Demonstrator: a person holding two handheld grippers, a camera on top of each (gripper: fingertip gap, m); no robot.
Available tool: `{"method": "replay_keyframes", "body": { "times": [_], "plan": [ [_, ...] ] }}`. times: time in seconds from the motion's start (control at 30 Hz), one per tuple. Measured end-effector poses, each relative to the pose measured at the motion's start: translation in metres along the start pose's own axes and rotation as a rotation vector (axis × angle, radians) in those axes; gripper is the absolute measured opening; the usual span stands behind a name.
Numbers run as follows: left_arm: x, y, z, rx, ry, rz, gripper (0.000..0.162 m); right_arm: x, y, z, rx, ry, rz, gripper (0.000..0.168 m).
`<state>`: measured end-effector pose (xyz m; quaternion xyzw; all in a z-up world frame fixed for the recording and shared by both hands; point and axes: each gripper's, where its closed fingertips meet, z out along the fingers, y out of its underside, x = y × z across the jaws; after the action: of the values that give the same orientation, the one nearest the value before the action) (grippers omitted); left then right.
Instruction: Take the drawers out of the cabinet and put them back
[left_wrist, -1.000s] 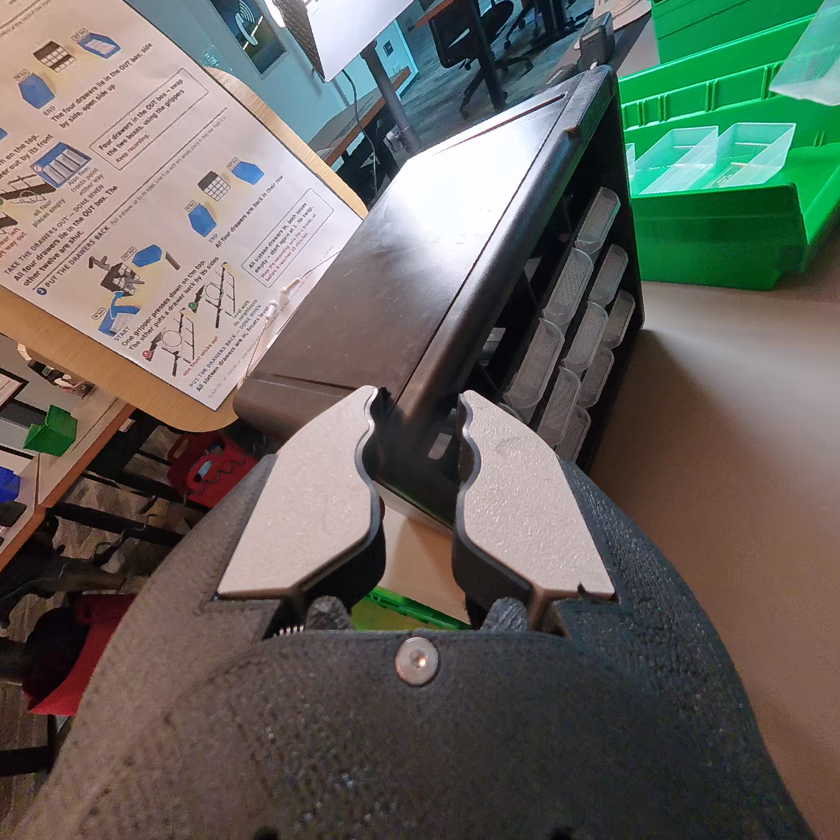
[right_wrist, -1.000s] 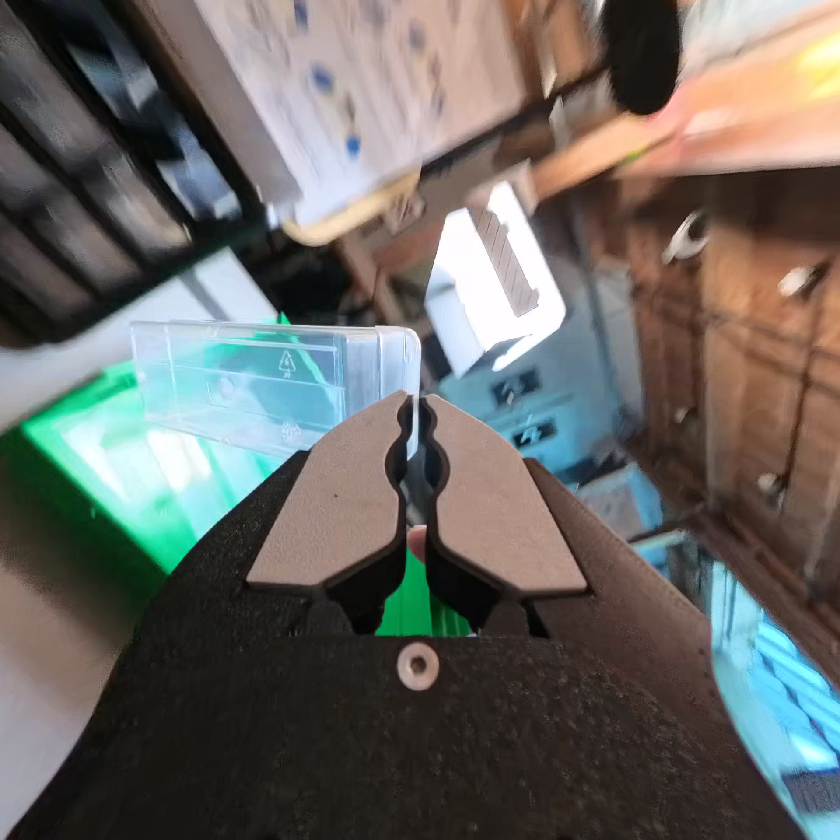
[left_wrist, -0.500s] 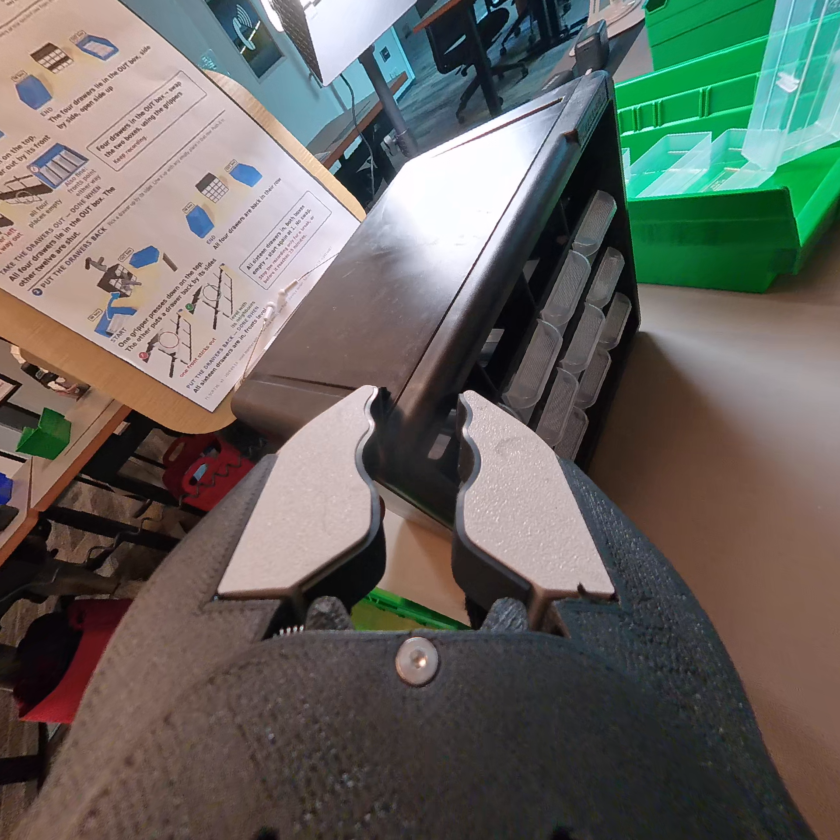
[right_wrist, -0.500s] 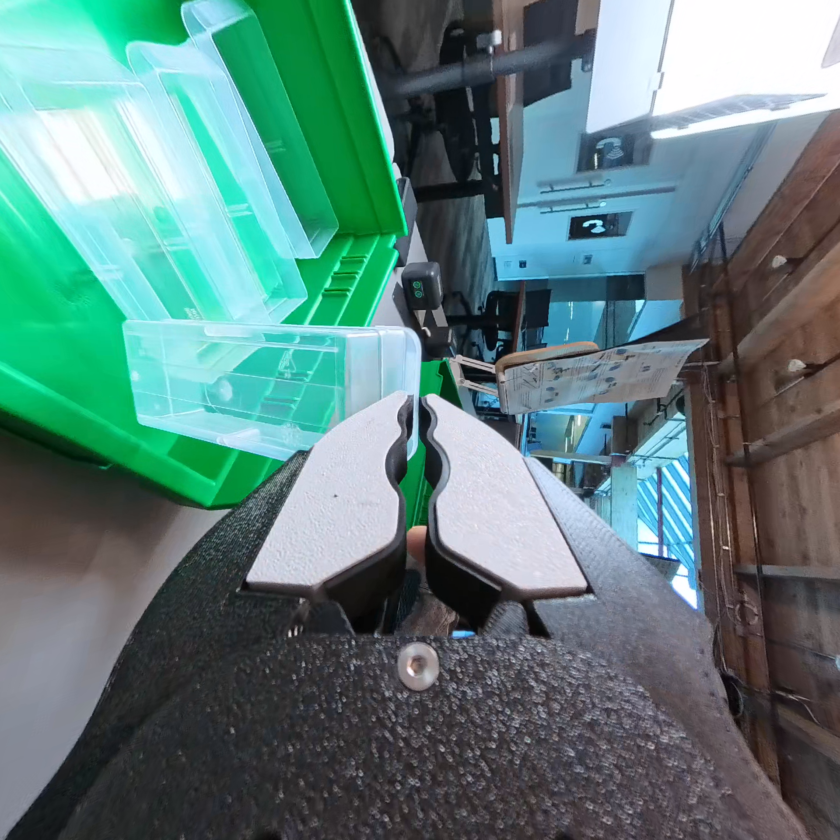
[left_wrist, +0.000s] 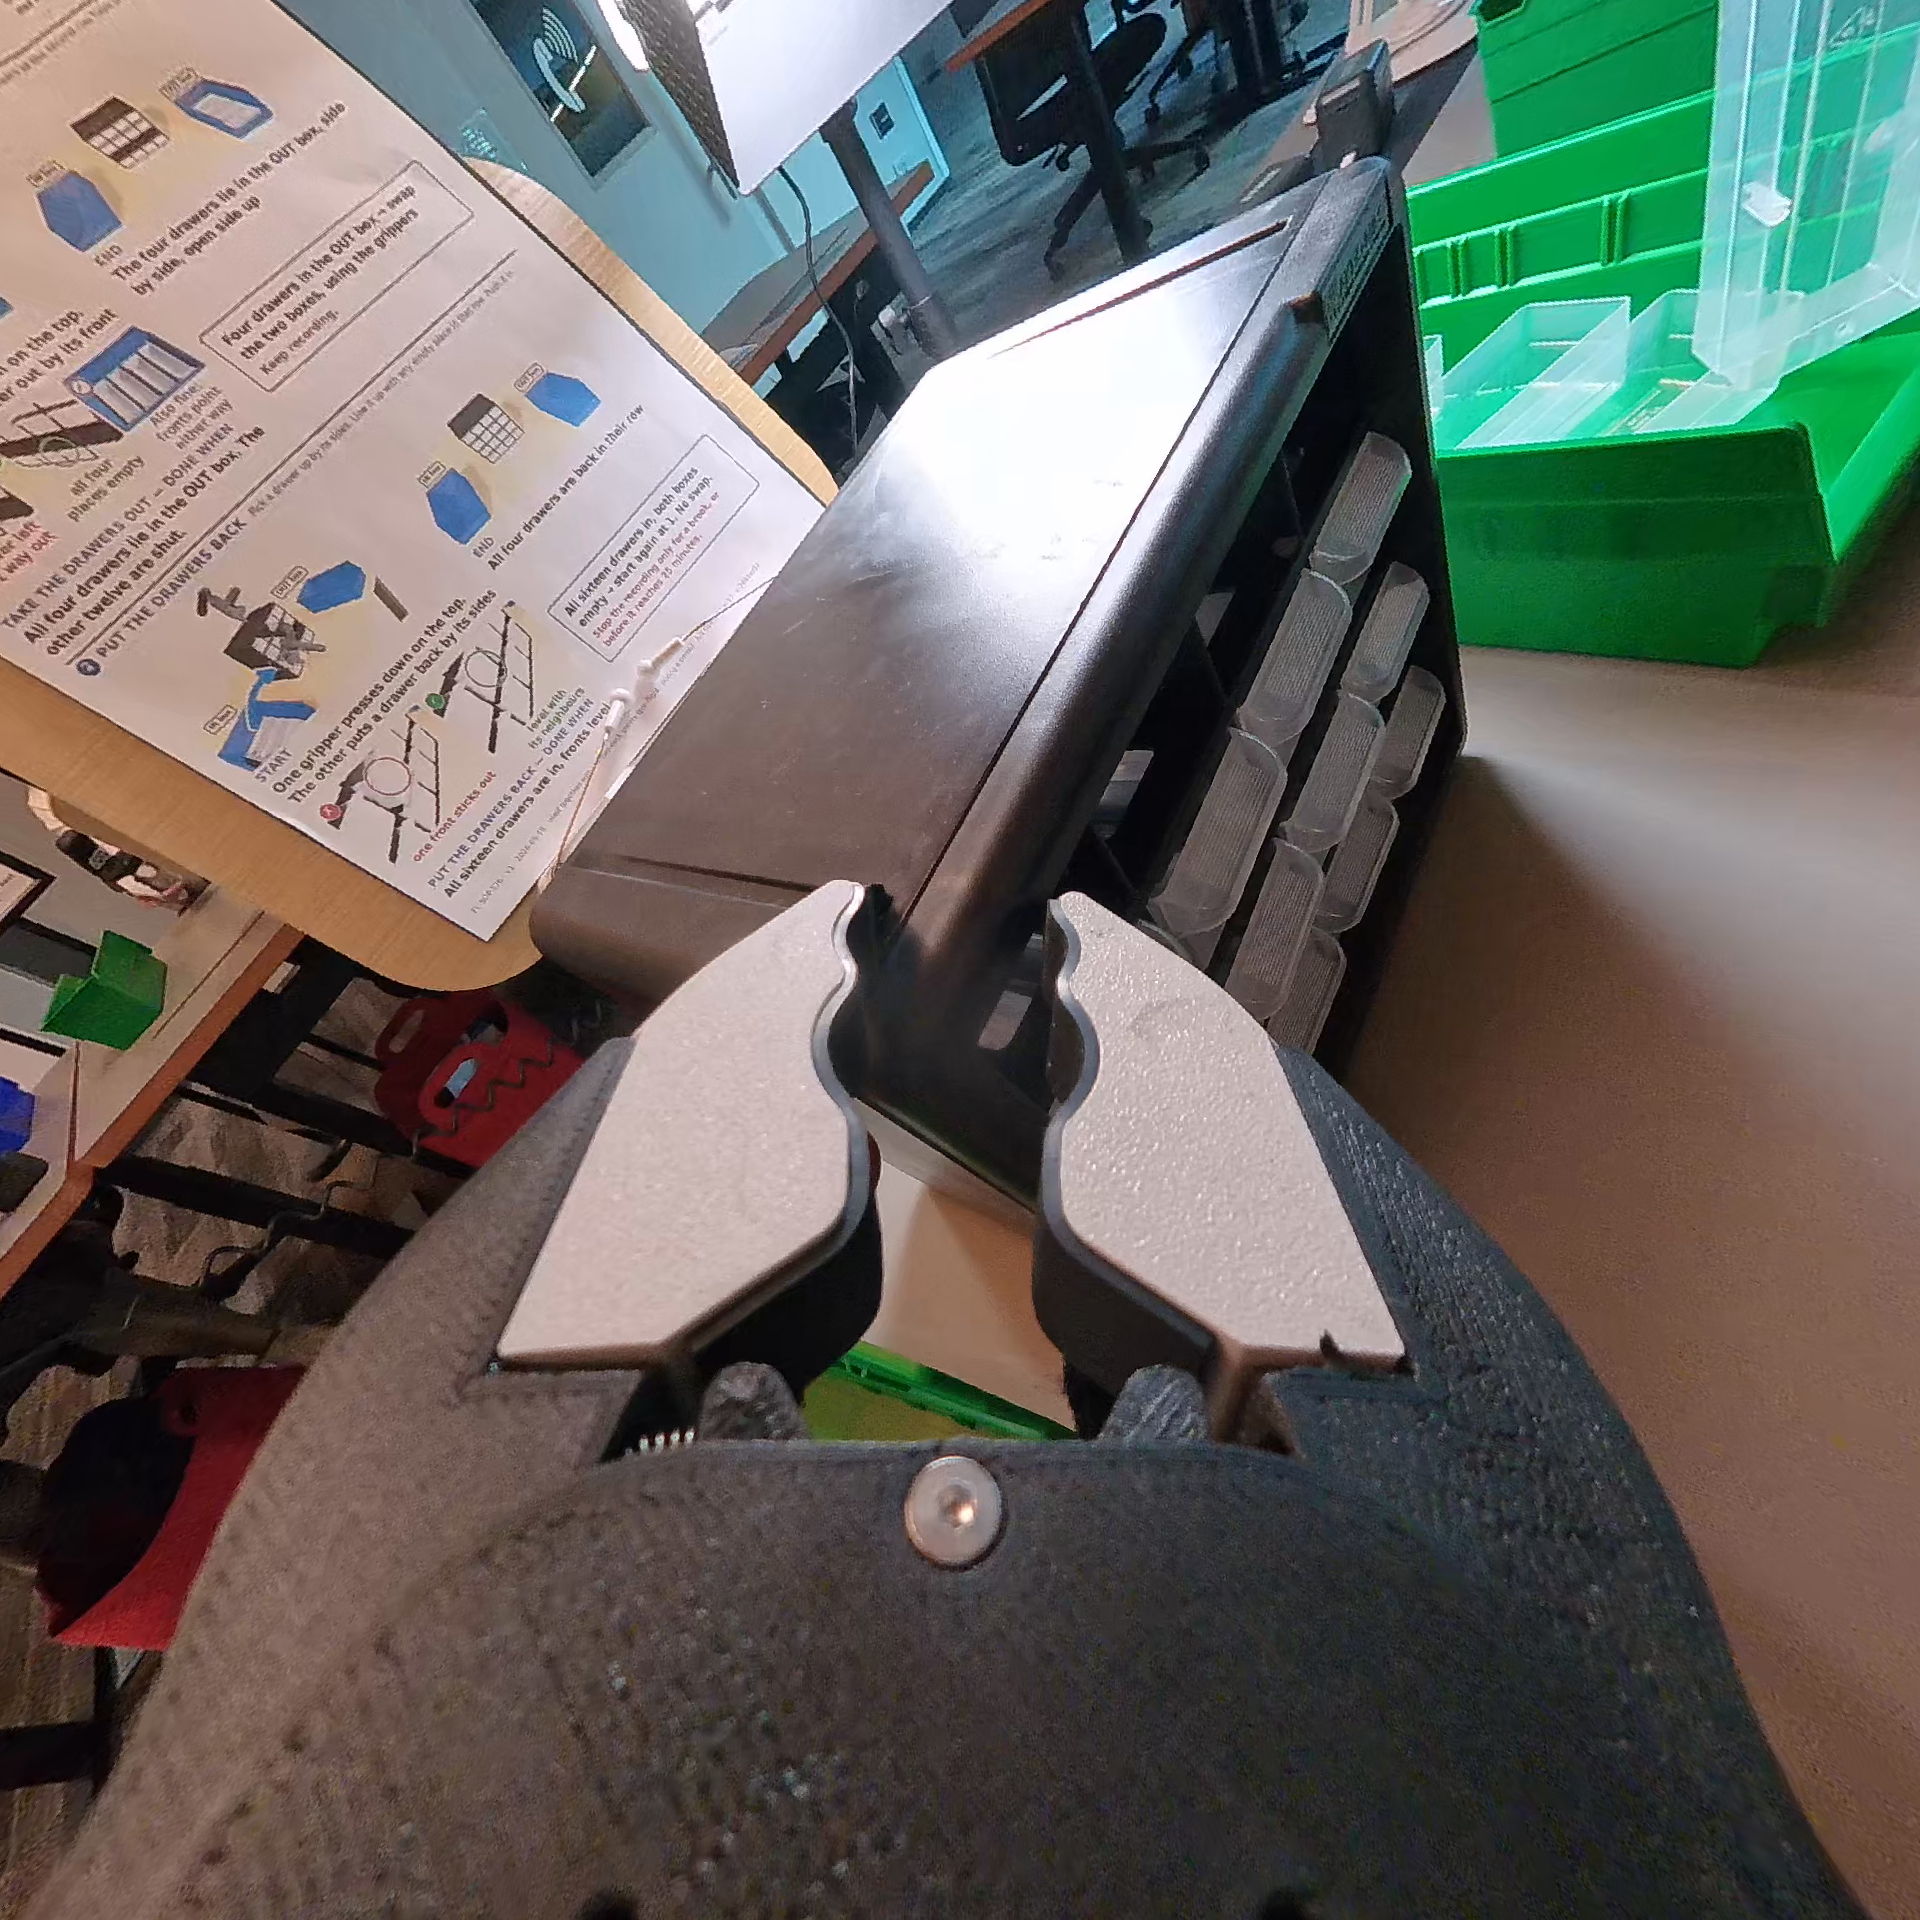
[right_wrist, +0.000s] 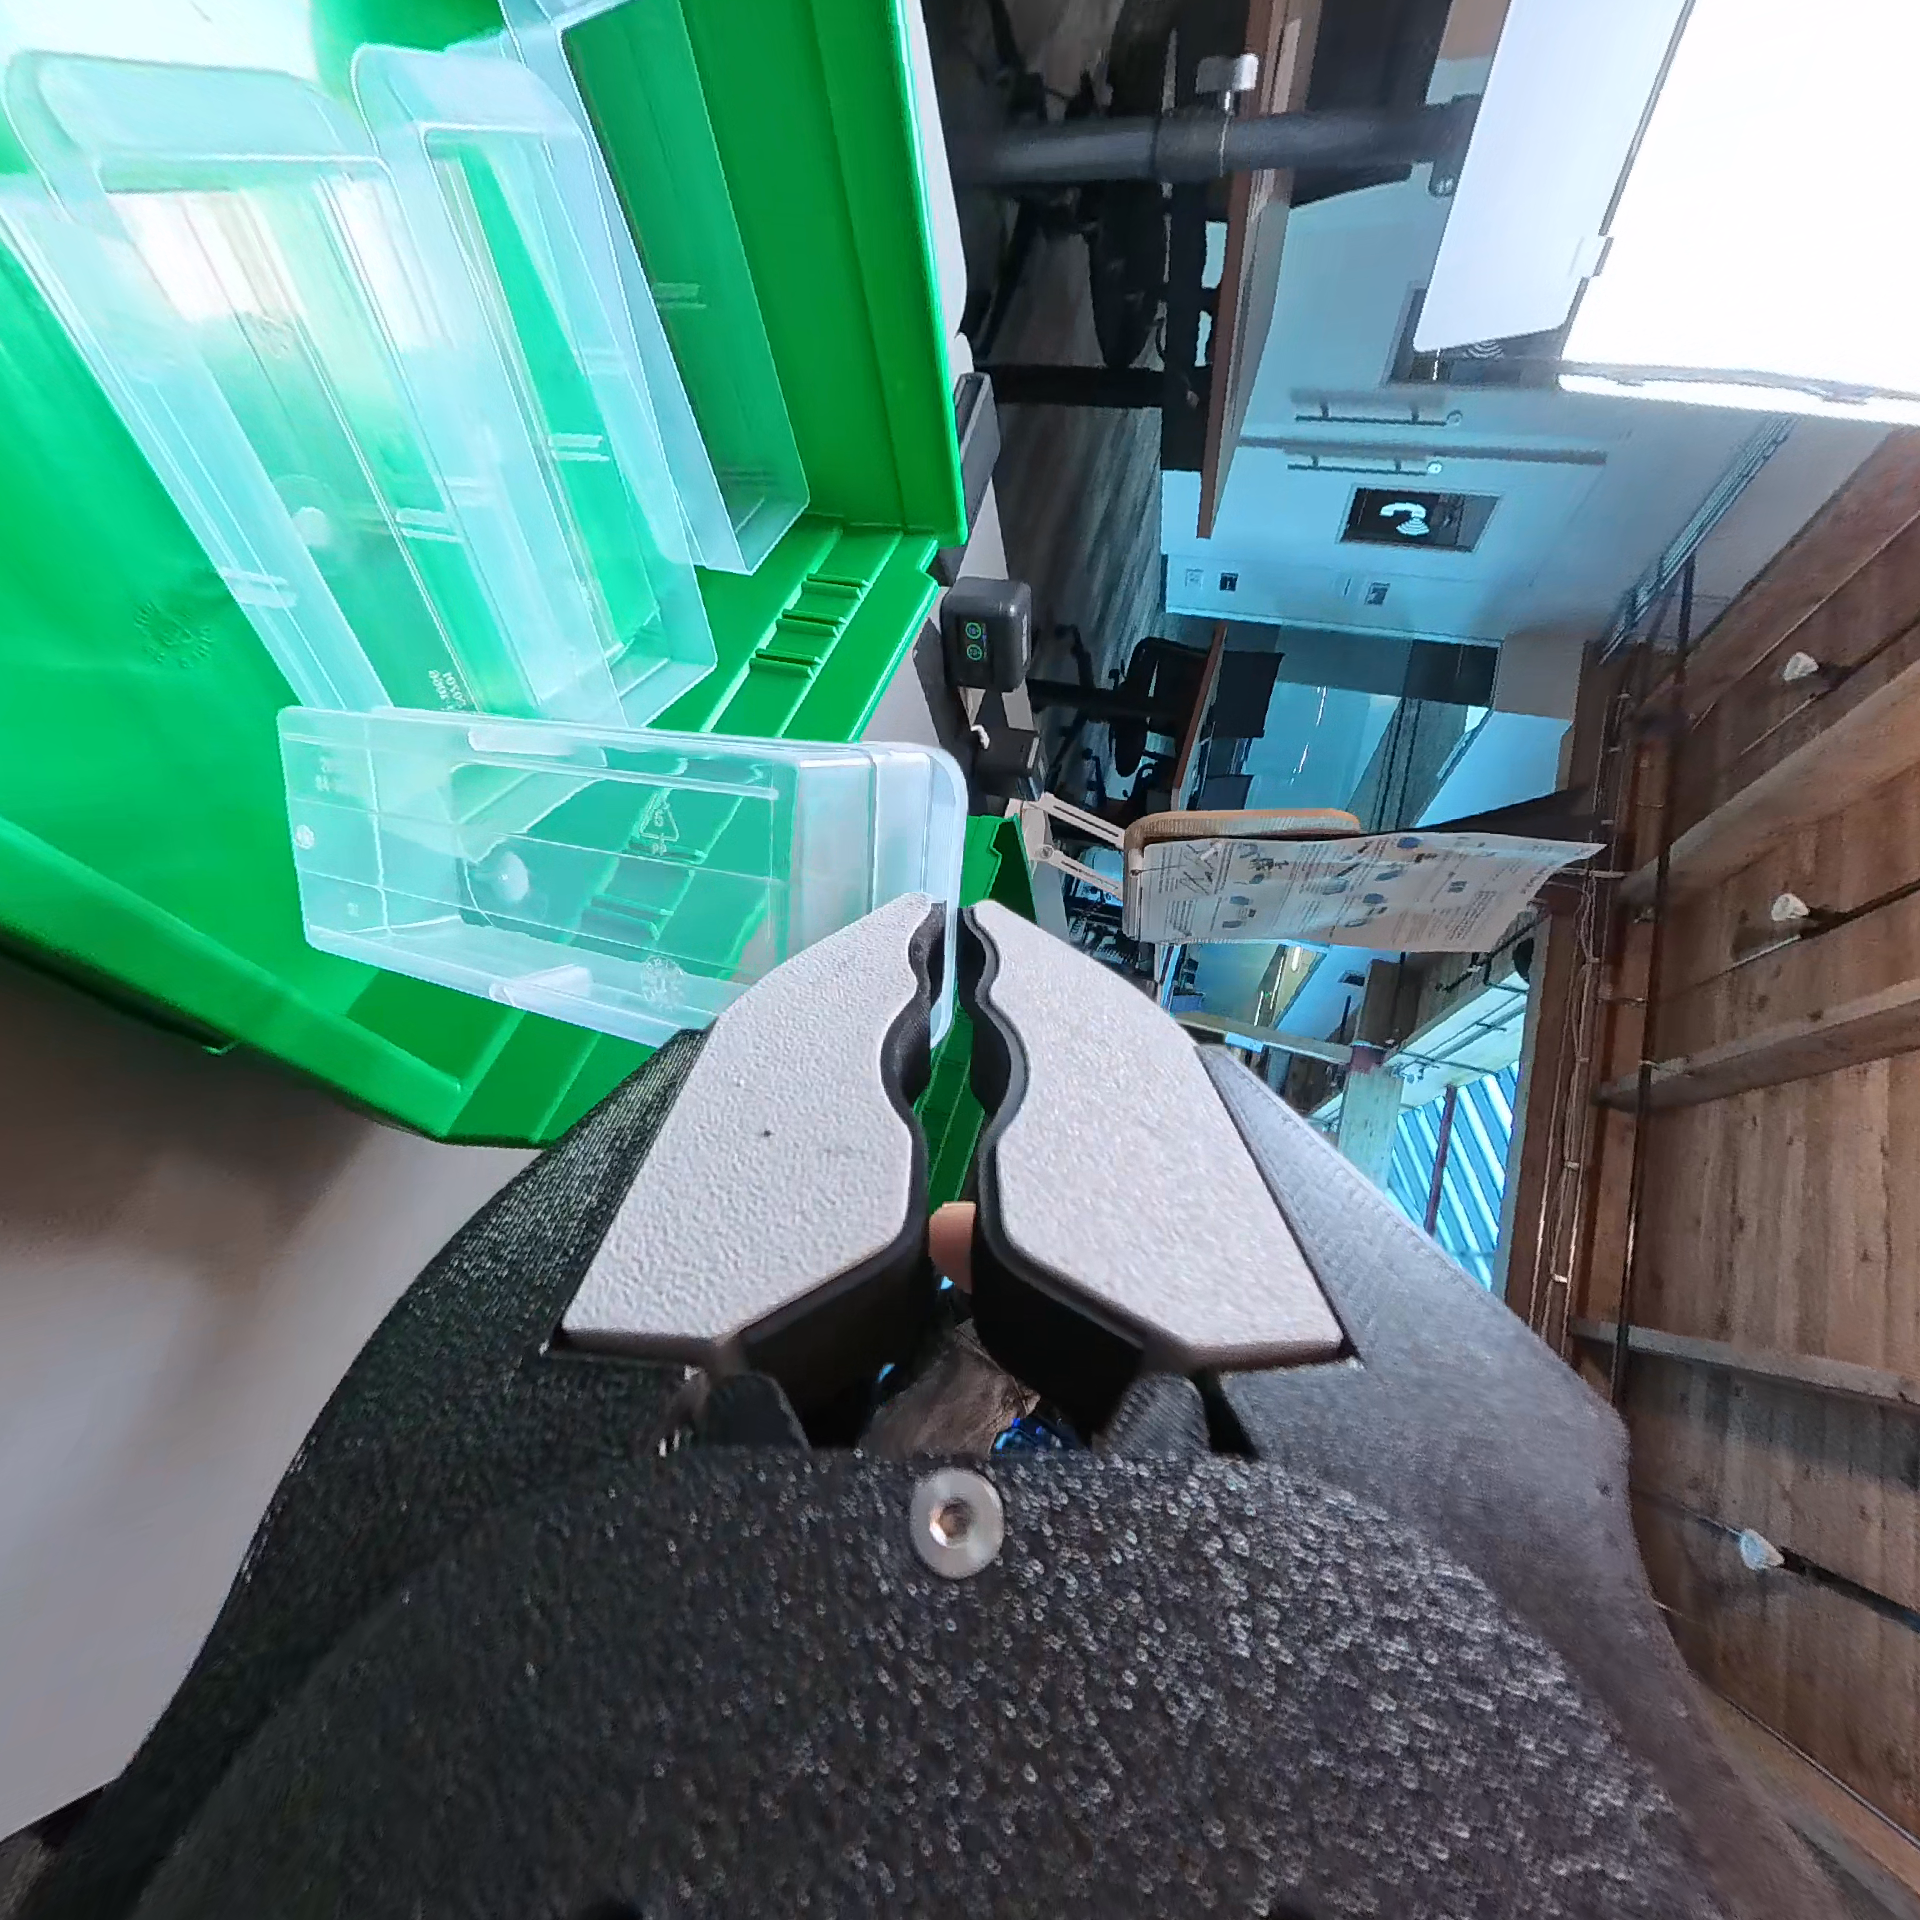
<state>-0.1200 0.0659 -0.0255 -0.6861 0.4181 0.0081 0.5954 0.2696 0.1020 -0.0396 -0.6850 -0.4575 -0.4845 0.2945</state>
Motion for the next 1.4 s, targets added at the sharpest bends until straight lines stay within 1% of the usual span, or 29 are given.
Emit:
{"method": "replay_keyframes", "body": {
  "times": [0.17, 0.3, 0.4, 0.57, 0.67, 0.77, 0.87, 1.03, 1.13, 1.23, 1.3, 1.37, 1.4],
  "plan": [
    [0.000, 0.000, 0.000, 0.001, 0.001, -0.001, 0.032, -0.005, -0.005, -0.010, 0.018, -0.007, -0.003, 0.002],
    [0.000, 0.000, 0.000, -0.002, -0.002, 0.001, 0.032, -0.008, -0.005, -0.014, -0.012, -0.015, -0.059, 0.002],
    [0.000, 0.000, 0.000, -0.001, -0.002, 0.001, 0.032, -0.016, -0.013, -0.025, -0.016, -0.046, -0.105, 0.002],
    [0.000, 0.000, 0.000, -0.001, 0.000, 0.003, 0.032, -0.045, -0.026, -0.049, -0.002, -0.162, -0.151, 0.003],
    [0.000, 0.000, 0.000, -0.001, 0.001, 0.002, 0.032, -0.066, -0.035, -0.054, 0.022, -0.256, -0.150, 0.005],
    [0.000, 0.000, 0.000, -0.001, 0.000, 0.003, 0.032, -0.087, -0.044, -0.045, 0.040, -0.369, -0.134, 0.006],
    [0.000, 0.000, 0.000, 0.000, -0.001, 0.002, 0.032, -0.101, -0.047, -0.027, 0.051, -0.463, -0.074, 0.007],
    [0.000, 0.000, 0.000, 0.008, 0.006, -0.003, 0.032, -0.117, -0.055, -0.008, 0.172, -0.606, 0.081, 0.009],
    [0.000, 0.000, 0.000, 0.010, 0.007, -0.005, 0.032, -0.121, -0.053, -0.012, 0.263, -0.714, 0.166, 0.022],
    [0.000, 0.000, 0.000, 0.009, 0.007, -0.006, 0.032, -0.115, -0.048, -0.019, 0.361, -0.830, 0.253, 0.036],
    [0.000, 0.000, 0.000, 0.008, 0.004, -0.005, 0.032, -0.105, -0.037, -0.012, 0.406, -0.809, 0.235, 0.035],
    [0.000, 0.000, 0.000, 0.007, 0.003, -0.005, 0.032, -0.107, -0.015, 0.009, 0.356, -0.748, 0.125, 0.034],
    [0.000, 0.000, 0.000, 0.006, 0.002, -0.005, 0.032, -0.114, -0.005, 0.017, 0.321, -0.748, 0.065, 0.033]
  ]
}}
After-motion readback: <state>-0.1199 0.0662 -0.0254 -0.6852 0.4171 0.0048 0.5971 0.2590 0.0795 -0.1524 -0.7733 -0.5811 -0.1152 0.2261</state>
